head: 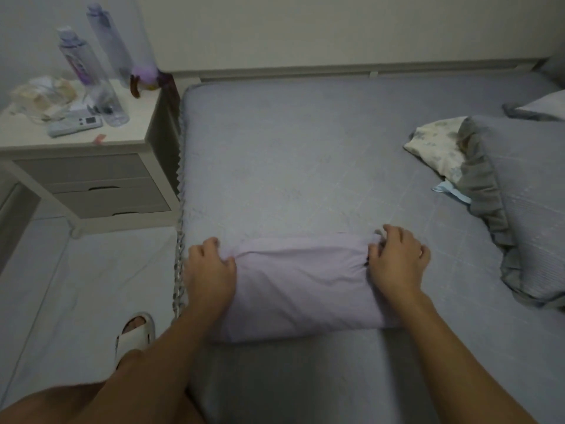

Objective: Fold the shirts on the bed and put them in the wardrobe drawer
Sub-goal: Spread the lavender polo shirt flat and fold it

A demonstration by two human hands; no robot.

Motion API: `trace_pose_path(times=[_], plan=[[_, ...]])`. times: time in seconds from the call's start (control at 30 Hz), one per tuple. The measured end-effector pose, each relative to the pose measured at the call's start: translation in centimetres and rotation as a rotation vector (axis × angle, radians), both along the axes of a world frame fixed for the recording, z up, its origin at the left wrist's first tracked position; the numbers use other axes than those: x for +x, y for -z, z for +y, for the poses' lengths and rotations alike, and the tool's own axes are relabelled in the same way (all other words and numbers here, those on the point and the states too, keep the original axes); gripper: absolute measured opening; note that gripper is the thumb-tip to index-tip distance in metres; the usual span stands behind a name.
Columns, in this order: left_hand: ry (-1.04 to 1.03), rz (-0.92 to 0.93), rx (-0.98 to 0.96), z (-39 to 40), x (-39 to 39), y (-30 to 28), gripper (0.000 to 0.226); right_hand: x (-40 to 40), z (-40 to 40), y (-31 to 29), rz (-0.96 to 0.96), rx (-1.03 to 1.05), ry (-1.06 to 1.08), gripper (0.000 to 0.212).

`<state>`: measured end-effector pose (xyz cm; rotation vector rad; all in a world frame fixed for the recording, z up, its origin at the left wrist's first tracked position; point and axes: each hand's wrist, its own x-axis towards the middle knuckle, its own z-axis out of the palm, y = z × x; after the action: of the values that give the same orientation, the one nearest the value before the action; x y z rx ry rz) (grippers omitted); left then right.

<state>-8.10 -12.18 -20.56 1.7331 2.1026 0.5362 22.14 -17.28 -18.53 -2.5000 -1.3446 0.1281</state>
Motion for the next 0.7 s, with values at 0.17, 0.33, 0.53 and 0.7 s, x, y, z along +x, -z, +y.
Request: trace_pose_path(times=[0.17,0.33,0.53,0.7], plan=[[0.576,0.111,0.342,-2.1,3.8,1.3,0.053,-8.6,-1.4,2.0,-0.129,0.109,-0.547,0.061],[0.655,0.386,0.113,-1.9,1.9,4.5,0.064,-5.8,-0.7,4.6,-0.150,-0.211,-0.662,0.071],[0.653,0.341,0.035,-2.2,0.9,5.0,0.072,2.5,-1.3,5.2,-0.180,-0.272,-0.449,0.074],[0.640,0.351,-0.070,-1.7,1.4,3.6,0.076,3.5,-1.2,3.4,-0.119,-0.260,-0.289,0.065]])
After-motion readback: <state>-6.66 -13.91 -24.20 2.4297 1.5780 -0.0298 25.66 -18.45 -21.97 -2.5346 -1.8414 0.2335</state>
